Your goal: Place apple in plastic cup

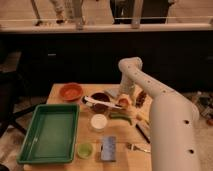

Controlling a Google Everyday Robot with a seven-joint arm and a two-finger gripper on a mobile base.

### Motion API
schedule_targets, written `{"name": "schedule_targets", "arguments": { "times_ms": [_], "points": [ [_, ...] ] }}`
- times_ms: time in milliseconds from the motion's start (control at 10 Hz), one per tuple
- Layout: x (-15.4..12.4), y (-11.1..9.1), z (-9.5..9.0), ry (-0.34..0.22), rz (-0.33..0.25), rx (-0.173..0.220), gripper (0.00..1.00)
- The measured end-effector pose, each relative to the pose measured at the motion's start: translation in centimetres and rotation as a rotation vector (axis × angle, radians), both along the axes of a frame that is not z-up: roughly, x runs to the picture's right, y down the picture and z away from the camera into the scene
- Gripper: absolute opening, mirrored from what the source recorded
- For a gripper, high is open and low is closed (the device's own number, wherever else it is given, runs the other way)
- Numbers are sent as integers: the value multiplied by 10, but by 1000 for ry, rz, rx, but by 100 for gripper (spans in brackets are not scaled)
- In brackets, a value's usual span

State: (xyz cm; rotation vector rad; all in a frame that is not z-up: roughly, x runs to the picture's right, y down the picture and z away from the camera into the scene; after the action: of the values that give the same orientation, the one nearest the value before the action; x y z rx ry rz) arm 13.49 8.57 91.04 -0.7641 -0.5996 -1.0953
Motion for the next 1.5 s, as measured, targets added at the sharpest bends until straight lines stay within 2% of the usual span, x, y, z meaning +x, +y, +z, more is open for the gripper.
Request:
{"name": "schedule_targets", "arguments": {
  "times_ms": [300,1000,1500],
  "points": [
    [-2,2,5,-21,9,4,75],
    [-4,0,0,-114,41,102,75],
    [-12,-2,4,-152,-6,154,75]
  ]
}}
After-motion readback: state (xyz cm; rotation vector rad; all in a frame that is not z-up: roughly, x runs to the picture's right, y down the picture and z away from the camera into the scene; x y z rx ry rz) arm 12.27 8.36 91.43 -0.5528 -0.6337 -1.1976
